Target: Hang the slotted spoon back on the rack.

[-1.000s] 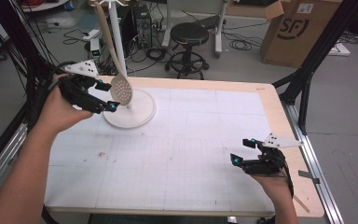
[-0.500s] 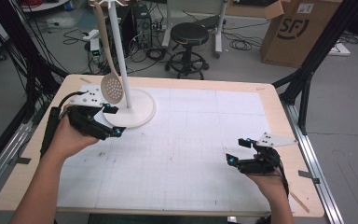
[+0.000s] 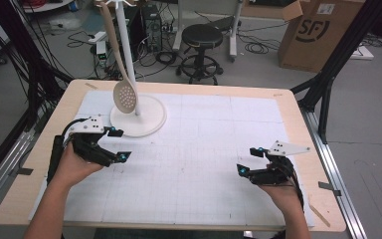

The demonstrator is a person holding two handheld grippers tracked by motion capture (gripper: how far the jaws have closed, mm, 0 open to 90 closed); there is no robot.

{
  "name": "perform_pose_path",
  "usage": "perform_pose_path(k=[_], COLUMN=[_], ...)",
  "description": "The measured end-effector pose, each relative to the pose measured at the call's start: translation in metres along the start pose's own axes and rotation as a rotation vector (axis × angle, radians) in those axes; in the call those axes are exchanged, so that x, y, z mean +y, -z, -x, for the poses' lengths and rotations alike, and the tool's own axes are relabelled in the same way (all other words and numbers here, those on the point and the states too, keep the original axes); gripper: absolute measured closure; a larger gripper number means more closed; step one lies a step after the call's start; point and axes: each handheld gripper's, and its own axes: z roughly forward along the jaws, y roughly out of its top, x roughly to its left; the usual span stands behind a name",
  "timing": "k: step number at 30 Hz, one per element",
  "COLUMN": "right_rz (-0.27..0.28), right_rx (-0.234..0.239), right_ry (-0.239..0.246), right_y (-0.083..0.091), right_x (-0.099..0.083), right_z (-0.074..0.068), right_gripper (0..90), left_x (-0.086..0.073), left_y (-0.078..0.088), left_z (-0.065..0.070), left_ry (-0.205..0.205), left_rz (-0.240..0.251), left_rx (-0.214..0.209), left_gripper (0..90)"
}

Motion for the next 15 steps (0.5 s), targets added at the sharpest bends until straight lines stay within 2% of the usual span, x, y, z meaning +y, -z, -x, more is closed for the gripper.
perform_pose_path(k=[3, 5, 8, 15], right_rz=[-0.002, -0.005, -0.013, -0.017], right_rx=[0.003, 0.008, 0.014, 0.029], right_ry=[0.008, 0.010, 0.019, 0.006], right_y=[-0.003, -0.005, -0.009, -0.015], right_x=[0.002, 0.003, 0.004, 0.002], right_z=[-0.001, -0.001, -0.002, 0.000], right_gripper=[16.2, 16.2, 16.2, 16.2], left_x=[-0.009, -0.013, -0.018, -0.023], left_y=[-0.003, -0.005, -0.007, -0.013], left_z=[0.006, 0.008, 0.006, 0.006], left_ry=[-0.001, -0.009, 0.005, 0.013], left_rz=[-0.020, -0.029, -0.013, -0.005], left_rx=[-0.018, -0.007, -0.029, -0.029], left_gripper=[14.6, 10.9, 6.2, 1.6])
